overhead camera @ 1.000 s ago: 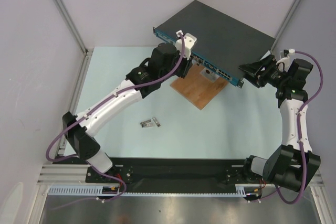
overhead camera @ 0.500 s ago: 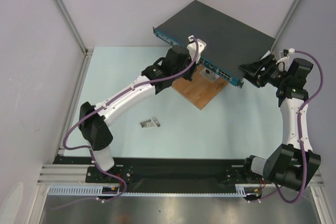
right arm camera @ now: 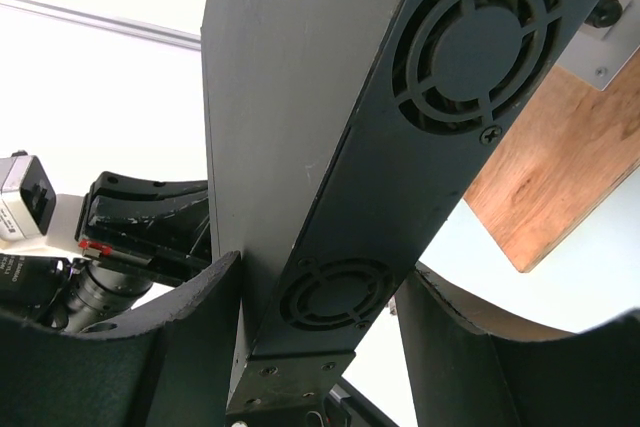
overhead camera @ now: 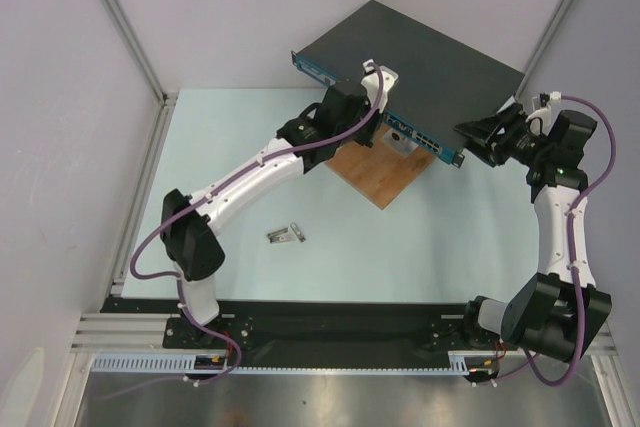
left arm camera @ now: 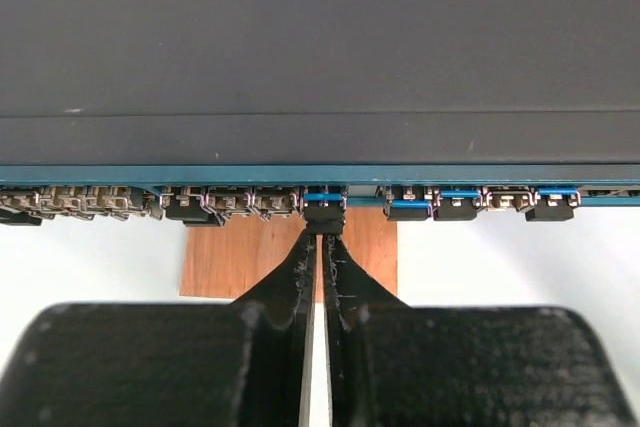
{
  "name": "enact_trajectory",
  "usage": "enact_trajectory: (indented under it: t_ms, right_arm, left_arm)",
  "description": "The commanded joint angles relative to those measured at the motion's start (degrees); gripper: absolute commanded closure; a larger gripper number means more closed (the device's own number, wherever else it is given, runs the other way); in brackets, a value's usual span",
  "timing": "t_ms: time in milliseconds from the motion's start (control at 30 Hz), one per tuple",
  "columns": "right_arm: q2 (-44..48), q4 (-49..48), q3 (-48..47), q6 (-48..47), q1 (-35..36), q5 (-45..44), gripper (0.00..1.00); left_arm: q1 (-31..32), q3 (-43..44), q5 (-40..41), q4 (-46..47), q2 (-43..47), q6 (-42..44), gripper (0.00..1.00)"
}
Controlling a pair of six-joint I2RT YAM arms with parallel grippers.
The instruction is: Insert the plug into the switch port
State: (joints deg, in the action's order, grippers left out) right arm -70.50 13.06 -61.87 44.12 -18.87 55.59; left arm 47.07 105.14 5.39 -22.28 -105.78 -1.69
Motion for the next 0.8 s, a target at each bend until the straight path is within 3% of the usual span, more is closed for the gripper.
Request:
enact_trajectory:
  t_ms: [0, 267, 500, 600, 667, 767]
  right_arm:
    - [-1.7, -2.0, -1.5, -5.4, 1.9, 0.1, 1.00]
    - [-1.5, -1.5, -1.0, -5.9, 2.3, 0.6, 1.00]
    - [-1.3, -1.1, -0.7, -6.9, 2.9, 0.6, 1.00]
    - [-2.0, -0.1, -2.1, -8.4, 2.9, 1.0, 1.00]
    - [-2.9, 1.3, -3.6, -9.6, 2.5, 1.1, 0.90]
    - [-3.5, 1.8, -4.8, -10.5, 1.3, 1.1, 0.74]
  left_arm:
    - [0.0, 3.8, 0.5, 7.7, -1.4, -2.0, 0.93]
    - [-0.1, 11.3, 1.3, 7.6, -4.8, -3.2, 1.00]
    - [-0.1, 16.0, 1.2, 6.9, -7.2, -3.5, 0.99]
    - [-0.4, 14.2, 0.6, 5.3, -5.8, -2.4, 0.94]
    - [-1.4, 11.2, -3.3, 4.4, -1.9, -3.0, 0.90]
    - [-4.7, -1.0, -8.8, 5.1, 5.9, -4.1, 0.81]
